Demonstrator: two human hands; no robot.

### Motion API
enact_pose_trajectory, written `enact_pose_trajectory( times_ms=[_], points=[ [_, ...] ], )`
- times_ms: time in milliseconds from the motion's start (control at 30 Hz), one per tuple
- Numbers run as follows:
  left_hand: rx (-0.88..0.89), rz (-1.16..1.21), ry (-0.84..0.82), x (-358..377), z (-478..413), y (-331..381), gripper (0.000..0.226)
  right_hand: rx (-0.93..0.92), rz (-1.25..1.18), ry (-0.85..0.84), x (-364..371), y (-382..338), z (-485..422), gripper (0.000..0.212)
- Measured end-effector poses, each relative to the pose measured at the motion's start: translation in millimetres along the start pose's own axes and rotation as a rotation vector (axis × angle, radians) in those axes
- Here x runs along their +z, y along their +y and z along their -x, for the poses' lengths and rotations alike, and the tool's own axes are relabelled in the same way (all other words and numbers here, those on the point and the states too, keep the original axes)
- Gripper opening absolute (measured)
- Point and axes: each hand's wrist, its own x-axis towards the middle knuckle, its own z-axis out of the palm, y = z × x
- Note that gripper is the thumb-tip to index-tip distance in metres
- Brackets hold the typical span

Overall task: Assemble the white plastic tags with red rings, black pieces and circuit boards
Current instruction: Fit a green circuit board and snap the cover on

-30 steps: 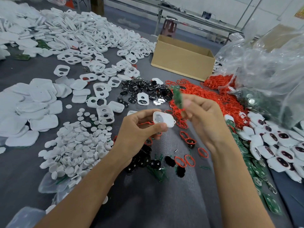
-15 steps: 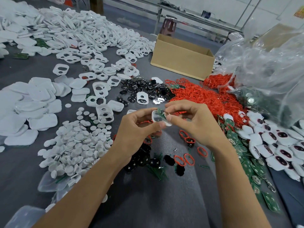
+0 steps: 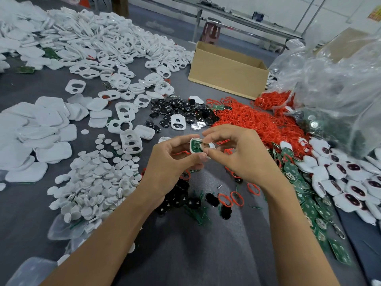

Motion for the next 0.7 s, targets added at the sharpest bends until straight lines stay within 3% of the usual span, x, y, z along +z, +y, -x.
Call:
enact_pose_trajectory(
  times_ms=[133,333,600,700],
  points=[
    [-0.017,0.001,0.012,0,0,-1,0.055,0.011,0.025,0.014,2,1,-2,0.012],
    [-0.055,0.004,0.074,1,0,1,0.016,-0.02,0.088,0.015,7,-1,-3,0.01],
    [-0.105,-0.033,0.159,1,-1,3,0.016,0.004,0.131,-0.014,18,1,-4,0.012],
    [-0.115,-0.013,0.19,2,-1,3,0.015,0.034,0.104,0.053,20,-3,-6,0.013]
  ],
)
